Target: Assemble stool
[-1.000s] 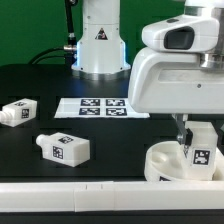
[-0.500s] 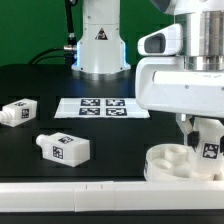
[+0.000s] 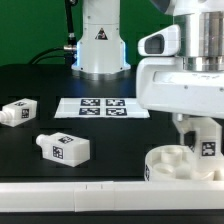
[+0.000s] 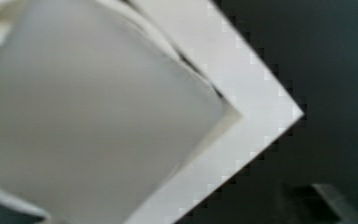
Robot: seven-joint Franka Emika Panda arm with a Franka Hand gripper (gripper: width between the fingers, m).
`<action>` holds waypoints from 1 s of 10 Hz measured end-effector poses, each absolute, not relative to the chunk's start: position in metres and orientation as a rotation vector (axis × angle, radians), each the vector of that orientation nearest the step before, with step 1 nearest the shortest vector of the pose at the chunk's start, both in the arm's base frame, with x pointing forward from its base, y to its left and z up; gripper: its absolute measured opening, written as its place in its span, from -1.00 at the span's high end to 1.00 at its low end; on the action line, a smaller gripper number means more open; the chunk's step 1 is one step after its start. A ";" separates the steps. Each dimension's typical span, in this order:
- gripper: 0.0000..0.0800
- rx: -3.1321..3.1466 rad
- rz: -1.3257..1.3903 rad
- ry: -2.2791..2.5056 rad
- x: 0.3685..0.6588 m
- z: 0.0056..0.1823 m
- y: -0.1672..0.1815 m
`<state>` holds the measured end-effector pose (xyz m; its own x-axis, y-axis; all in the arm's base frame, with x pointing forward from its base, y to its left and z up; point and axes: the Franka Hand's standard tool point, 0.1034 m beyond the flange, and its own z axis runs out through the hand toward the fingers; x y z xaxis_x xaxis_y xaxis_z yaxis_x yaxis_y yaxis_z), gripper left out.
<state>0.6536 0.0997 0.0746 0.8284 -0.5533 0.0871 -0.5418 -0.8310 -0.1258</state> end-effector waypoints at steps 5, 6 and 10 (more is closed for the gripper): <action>-0.62 -3.134 -0.169 0.097 0.647 0.074 0.098; -0.62 -3.137 -0.168 0.005 0.647 0.074 0.099; -0.62 -3.100 -0.128 -0.185 0.638 0.071 0.121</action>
Offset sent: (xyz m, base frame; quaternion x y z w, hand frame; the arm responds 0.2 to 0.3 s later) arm 0.0000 0.0000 0.0000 0.0000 0.0000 -0.1296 0.9916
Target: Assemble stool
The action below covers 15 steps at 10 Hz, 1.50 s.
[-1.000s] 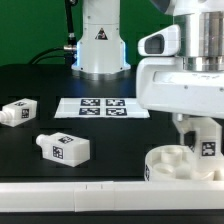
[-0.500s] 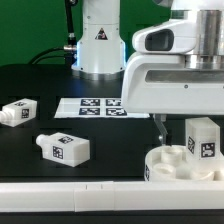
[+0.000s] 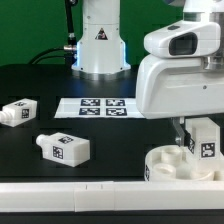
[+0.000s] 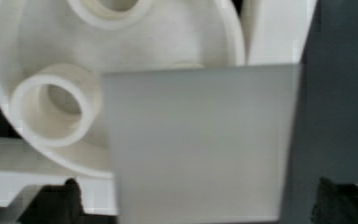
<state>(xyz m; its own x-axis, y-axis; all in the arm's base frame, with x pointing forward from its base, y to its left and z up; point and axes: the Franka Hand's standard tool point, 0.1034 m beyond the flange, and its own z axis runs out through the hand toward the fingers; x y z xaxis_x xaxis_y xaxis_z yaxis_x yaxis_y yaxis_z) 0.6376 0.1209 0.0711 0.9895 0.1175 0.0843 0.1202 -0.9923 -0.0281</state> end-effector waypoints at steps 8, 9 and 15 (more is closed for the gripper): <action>-0.62 -3.112 -0.064 -0.095 0.628 0.060 0.117; -0.40 -3.111 -0.076 -0.080 0.630 0.060 0.117; 0.17 -3.047 -0.058 0.543 0.629 0.058 0.119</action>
Offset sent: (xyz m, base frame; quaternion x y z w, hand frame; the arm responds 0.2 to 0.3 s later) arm -0.0003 -0.0143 -0.0064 -0.0195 0.0016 0.0114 0.9997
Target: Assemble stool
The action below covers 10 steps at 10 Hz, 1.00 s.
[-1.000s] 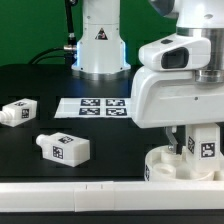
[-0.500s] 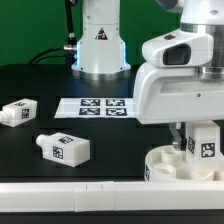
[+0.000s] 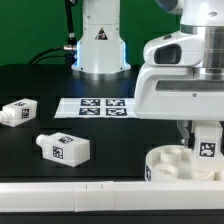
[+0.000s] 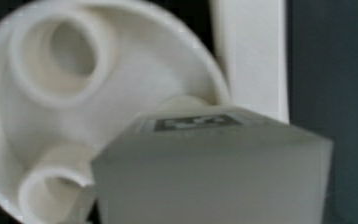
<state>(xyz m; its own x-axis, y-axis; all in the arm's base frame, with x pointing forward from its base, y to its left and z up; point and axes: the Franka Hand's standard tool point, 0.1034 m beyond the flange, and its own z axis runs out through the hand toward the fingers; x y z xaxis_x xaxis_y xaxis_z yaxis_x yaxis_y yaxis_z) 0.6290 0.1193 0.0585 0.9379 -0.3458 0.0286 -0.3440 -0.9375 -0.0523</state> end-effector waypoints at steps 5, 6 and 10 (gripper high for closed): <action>0.17 -2.525 -0.015 1.709 0.632 0.060 0.114; 0.17 -2.464 -0.010 1.795 0.632 0.059 0.114; 0.17 -1.914 0.033 2.348 0.631 0.059 0.117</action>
Offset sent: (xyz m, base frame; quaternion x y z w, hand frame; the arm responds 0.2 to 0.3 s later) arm 0.0195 -0.0037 0.0082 0.0887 -0.0324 0.3879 0.9168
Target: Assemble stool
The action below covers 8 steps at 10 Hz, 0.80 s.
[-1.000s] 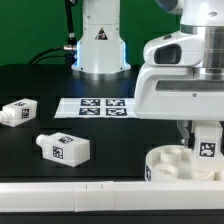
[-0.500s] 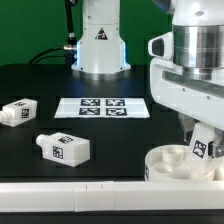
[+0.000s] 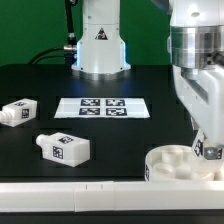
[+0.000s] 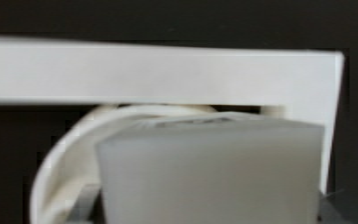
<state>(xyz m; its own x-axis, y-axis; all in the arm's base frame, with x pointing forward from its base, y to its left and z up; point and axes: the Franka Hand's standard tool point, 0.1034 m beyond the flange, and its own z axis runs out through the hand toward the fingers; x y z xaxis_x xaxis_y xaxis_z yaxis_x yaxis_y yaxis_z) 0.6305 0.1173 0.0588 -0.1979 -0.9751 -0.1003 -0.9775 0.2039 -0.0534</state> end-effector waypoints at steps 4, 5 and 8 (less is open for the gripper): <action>0.17 -1.572 0.037 2.526 0.632 0.058 0.117; 0.17 -1.552 0.041 2.534 0.632 0.058 0.117; 0.16 -1.254 0.038 2.612 0.635 0.058 0.117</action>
Offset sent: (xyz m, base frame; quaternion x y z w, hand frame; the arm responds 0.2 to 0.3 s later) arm 0.0000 0.0000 0.0000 0.0000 0.0000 0.1938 0.9810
